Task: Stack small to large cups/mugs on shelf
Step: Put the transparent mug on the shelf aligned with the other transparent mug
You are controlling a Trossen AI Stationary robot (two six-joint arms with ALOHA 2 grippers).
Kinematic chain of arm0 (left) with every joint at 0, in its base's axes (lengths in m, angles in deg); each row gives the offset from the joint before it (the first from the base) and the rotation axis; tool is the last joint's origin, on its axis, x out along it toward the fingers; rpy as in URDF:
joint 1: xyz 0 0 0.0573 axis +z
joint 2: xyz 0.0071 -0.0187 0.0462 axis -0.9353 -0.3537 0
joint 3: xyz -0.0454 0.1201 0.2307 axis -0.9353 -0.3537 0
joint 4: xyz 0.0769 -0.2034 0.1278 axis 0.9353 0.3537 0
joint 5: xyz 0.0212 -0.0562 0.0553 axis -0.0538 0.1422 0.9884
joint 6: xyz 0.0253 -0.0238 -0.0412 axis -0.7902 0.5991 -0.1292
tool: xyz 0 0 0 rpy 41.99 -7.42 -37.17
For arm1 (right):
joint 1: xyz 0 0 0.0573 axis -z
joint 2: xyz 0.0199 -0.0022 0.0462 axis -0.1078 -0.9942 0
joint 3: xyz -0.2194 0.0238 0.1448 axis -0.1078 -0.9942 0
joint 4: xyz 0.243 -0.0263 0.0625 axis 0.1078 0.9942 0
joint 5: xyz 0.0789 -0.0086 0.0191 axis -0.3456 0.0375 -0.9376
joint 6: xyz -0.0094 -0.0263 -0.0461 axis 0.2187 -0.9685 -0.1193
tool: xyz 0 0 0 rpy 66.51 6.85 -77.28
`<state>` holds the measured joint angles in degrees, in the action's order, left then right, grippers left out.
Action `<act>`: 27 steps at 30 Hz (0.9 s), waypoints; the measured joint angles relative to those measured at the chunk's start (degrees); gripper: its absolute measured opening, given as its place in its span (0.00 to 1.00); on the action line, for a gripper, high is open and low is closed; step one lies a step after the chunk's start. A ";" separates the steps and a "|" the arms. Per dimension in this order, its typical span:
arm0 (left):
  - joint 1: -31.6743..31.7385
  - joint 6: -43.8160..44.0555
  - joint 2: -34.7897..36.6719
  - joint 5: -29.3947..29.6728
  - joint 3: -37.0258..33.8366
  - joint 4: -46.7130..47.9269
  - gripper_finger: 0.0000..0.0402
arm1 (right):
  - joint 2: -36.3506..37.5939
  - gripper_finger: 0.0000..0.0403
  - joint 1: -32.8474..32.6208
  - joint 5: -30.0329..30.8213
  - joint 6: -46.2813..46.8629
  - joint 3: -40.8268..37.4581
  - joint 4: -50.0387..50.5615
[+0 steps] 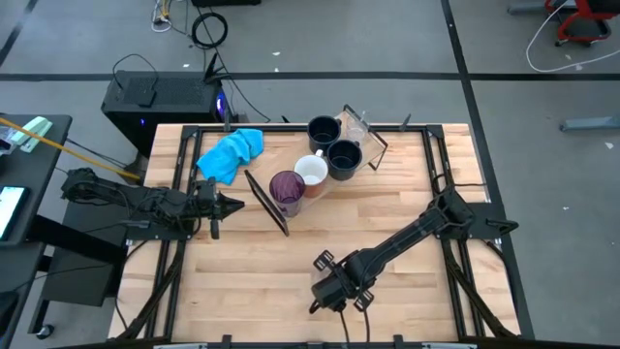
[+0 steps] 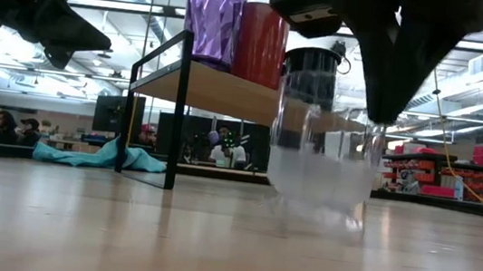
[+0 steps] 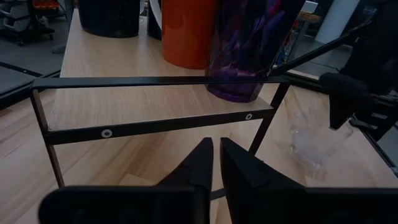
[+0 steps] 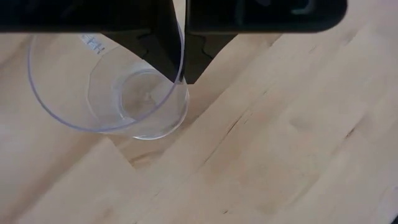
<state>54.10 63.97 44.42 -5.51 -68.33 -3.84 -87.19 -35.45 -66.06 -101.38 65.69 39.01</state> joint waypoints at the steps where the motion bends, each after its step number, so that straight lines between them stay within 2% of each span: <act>1: -0.01 0.00 0.02 0.00 0.00 0.00 0.09 | 0.32 0.03 0.23 -0.03 0.94 0.01 0.37; 7: 0.00 0.00 0.00 0.00 0.00 0.07 0.07 | 3.26 0.02 2.26 -0.46 4.13 0.15 5.28; 14: 0.01 -0.02 0.00 0.00 0.00 0.04 0.09 | 10.79 0.02 5.00 -0.45 8.00 -0.63 9.66; 27: -0.01 0.00 0.02 0.02 0.00 0.01 0.07 | 29.08 0.02 10.70 -0.10 12.11 -15.47 9.79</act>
<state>54.08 63.97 44.44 -5.49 -68.33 -3.83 -58.10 -24.75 -66.16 -89.27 50.22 48.80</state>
